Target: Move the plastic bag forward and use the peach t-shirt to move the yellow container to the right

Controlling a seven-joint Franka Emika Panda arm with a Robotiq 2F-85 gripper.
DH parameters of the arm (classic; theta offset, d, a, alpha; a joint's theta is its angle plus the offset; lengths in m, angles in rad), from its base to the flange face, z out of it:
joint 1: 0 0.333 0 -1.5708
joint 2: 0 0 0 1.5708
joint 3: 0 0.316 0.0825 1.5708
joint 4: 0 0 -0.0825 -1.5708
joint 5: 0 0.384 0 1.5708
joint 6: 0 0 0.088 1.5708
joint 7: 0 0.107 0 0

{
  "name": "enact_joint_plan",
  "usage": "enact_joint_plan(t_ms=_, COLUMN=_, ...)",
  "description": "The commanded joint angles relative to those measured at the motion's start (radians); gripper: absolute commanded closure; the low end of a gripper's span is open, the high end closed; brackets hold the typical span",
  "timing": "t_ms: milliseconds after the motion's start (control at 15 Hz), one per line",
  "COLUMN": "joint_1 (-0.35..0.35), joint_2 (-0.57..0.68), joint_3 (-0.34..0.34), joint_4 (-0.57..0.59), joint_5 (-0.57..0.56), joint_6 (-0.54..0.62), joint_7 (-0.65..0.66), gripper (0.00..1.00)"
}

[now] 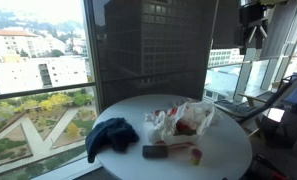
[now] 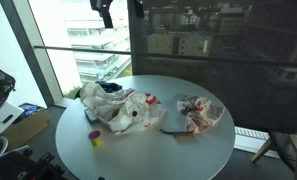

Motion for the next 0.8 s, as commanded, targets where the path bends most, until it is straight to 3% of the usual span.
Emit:
enact_joint_plan(t_ms=0, joint_1=0.02, joint_2=0.001, joint_3=-0.015, joint_4=0.007, joint_5=-0.007, joint_6=-0.005, joint_7=0.007, gripper=0.0)
enact_joint_plan(t_ms=533, joint_1=0.022, joint_2=-0.001, joint_3=-0.017, joint_4=0.01, joint_5=0.01, joint_6=-0.008, joint_7=0.014, gripper=0.0)
enact_joint_plan(t_ms=733, joint_1=0.031, joint_2=0.039, joint_3=-0.006, joint_4=-0.085, joint_5=0.022, joint_6=0.049, joint_7=0.073, gripper=0.0)
